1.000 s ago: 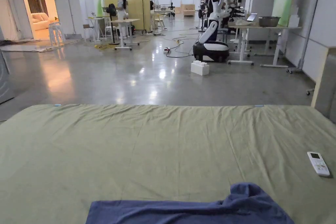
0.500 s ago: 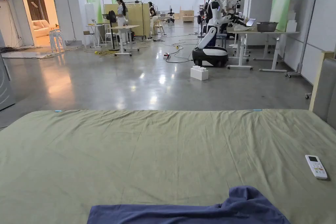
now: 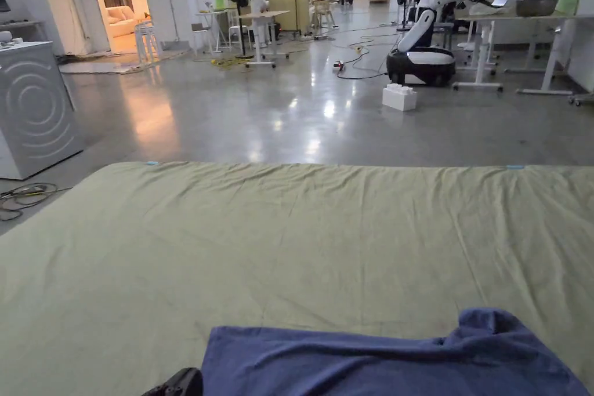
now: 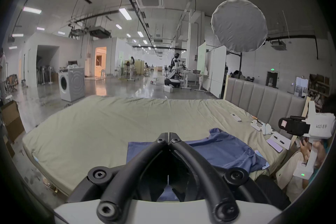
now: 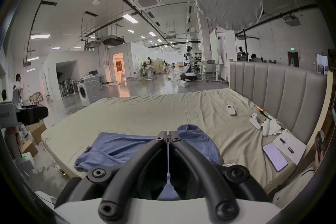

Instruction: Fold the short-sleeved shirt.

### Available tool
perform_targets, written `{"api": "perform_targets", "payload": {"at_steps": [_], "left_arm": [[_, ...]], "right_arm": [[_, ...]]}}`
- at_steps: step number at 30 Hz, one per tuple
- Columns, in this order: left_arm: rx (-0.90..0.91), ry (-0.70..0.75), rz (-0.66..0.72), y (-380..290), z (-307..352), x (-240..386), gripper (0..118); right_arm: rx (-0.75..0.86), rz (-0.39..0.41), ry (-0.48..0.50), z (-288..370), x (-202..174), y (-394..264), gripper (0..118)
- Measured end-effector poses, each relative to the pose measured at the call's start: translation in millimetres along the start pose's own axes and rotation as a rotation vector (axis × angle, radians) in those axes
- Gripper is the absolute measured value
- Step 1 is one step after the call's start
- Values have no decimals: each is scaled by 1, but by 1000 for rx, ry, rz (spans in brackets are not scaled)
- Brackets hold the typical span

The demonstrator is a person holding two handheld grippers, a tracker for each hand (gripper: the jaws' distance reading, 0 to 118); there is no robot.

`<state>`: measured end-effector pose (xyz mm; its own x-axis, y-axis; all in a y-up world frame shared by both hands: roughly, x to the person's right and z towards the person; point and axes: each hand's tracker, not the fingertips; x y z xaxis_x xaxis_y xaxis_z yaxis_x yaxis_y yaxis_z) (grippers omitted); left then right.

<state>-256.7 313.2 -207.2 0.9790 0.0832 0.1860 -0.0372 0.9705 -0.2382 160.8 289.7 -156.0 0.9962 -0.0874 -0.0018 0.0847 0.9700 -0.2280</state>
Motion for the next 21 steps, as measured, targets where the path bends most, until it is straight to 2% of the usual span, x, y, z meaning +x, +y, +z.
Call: {"api": "perform_targets", "payload": {"at_steps": [3, 4, 5, 7, 8, 12, 15, 18, 19, 20, 21], "left_arm": [[-74, -17, 62, 1, -46, -20, 1], [-92, -14, 81, -2, -61, -26, 13], [-63, 17, 96, -4, -81, -36, 33], [-143, 20, 128, -11, -119, -52, 91], [-216, 19, 146, -17, -159, -67, 100], [-409, 34, 236, -47, -266, -108, 98], [-531, 112, 284, -72, -331, -128, 97], [-646, 145, 296, -97, -372, -137, 90], [-669, 155, 298, -102, -381, -137, 82], [-700, 165, 309, -107, -391, -137, 67], [-736, 181, 315, -111, -401, -133, 46]], "right_arm": [[-39, 20, -13, -15, -1, -4, 2], [-58, 22, -1, -19, 1, -6, 2], [-55, -10, 17, -23, 4, -9, 2], [-71, -92, 48, -29, 10, -15, 2], [-78, -93, 48, -34, 14, -18, 2], [-135, -27, -25, -46, 18, -24, 2], [-170, -37, -40, -51, 26, -30, 2], [-214, -40, -86, -52, 36, -38, 2], [-224, -40, -102, -52, 40, -40, 2], [-240, -42, -113, -53, 44, -42, 2], [-251, -44, -121, -53, 47, -44, 2]]}}
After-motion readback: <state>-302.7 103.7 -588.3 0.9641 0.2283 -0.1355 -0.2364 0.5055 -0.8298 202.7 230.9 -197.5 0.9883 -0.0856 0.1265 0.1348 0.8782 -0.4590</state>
